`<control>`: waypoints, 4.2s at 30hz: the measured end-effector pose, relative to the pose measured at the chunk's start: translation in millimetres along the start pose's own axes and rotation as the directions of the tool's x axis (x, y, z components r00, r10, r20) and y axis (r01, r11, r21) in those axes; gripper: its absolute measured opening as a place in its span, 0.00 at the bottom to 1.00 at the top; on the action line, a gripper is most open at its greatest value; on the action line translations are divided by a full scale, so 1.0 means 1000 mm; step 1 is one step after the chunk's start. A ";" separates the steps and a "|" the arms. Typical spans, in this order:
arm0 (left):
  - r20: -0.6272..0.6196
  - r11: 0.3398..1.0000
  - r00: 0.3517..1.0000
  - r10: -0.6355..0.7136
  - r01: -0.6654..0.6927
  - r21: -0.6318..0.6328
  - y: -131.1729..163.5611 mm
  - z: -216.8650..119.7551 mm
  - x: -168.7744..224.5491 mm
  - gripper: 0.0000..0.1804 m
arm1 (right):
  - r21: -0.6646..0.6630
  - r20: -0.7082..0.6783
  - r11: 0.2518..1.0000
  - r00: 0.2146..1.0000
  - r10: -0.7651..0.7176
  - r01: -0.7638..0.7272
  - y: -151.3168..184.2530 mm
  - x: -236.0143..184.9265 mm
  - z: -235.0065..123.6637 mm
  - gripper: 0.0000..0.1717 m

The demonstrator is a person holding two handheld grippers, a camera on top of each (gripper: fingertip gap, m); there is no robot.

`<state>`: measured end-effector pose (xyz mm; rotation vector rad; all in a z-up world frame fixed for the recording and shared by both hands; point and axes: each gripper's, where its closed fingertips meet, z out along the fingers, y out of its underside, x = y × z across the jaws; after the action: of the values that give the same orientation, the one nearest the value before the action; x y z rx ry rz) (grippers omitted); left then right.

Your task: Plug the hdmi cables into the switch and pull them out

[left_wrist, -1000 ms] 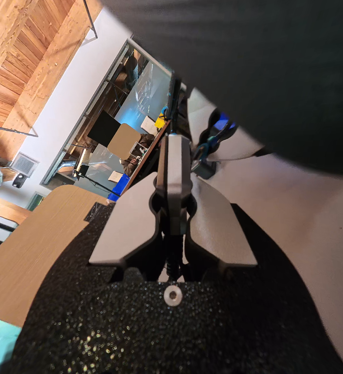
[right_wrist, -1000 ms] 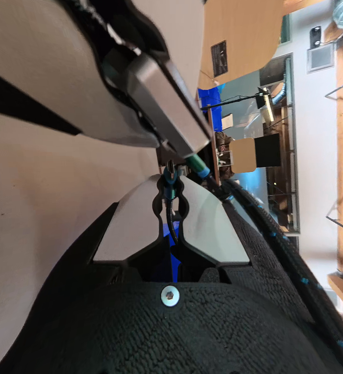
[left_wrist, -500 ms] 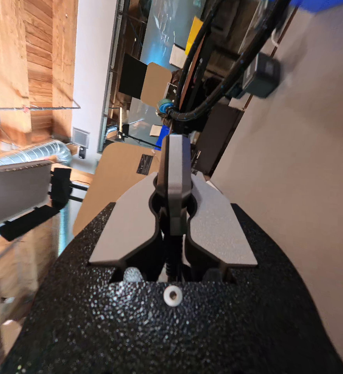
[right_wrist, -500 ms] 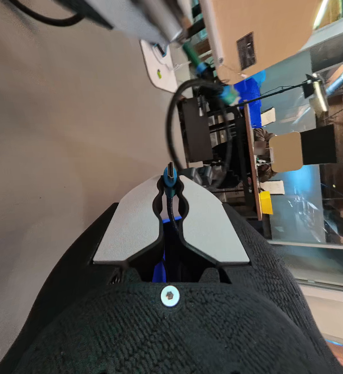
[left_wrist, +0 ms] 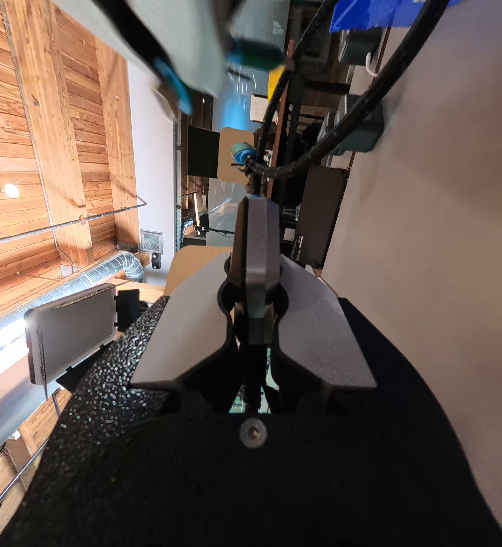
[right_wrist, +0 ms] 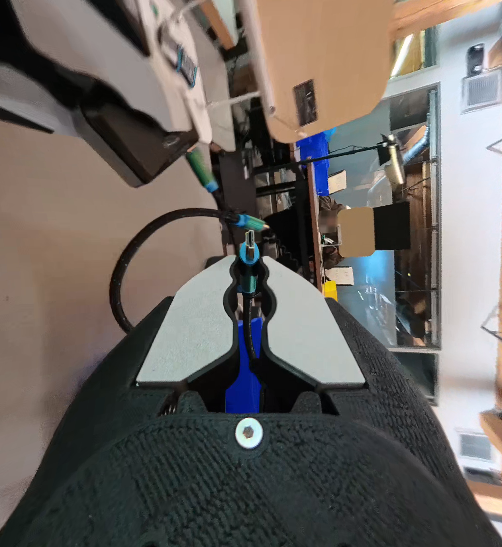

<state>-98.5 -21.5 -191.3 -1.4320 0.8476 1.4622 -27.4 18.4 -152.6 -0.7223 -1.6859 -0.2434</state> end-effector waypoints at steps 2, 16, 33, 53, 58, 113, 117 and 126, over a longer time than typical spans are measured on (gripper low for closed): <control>0.007 1.000 1.000 -0.003 0.003 0.026 -0.008 -0.002 0.000 0.13 | -0.031 0.007 0.994 0.995 -0.103 0.103 -0.001 -0.018 0.014 0.06; 0.138 0.994 0.990 -0.031 0.016 0.106 -0.023 -0.015 -0.010 0.12 | -0.044 -0.028 0.926 0.926 -0.375 0.374 -0.020 -0.036 0.006 0.06; 0.129 0.993 0.990 -0.053 0.039 0.111 -0.027 -0.014 -0.005 0.12 | -0.029 -0.013 0.910 0.910 -0.415 0.414 -0.017 -0.041 -0.007 0.06; -0.021 0.987 0.995 -0.100 0.102 0.125 -0.026 -0.005 0.012 0.12 | 0.004 0.056 0.929 0.927 -0.370 0.371 -0.003 -0.037 -0.003 0.06; -0.103 0.977 0.986 -0.132 0.147 0.157 -0.029 -0.004 0.021 0.13 | 0.035 0.059 0.932 0.930 -0.362 0.361 -0.002 -0.035 -0.002 0.06; -0.605 0.847 0.674 -0.423 0.532 0.000 0.002 -0.004 0.031 0.12 | 0.355 0.224 0.934 0.966 -0.130 0.044 -0.021 -0.045 0.006 0.06; -0.572 0.876 0.695 -0.436 0.473 -0.094 0.026 -0.003 0.027 0.12 | 0.369 0.297 0.929 0.944 -0.144 0.025 -0.018 -0.050 0.004 0.06; -0.236 0.819 0.851 -0.470 0.319 -0.477 0.180 -0.012 -0.002 0.12 | 0.402 0.374 0.908 0.927 -0.044 -0.119 -0.002 -0.061 -0.033 0.06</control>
<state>-260.5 -98.5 -210.4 -2.0983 0.3867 1.1157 3.4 -20.3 -201.5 -0.4933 -1.9974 0.3041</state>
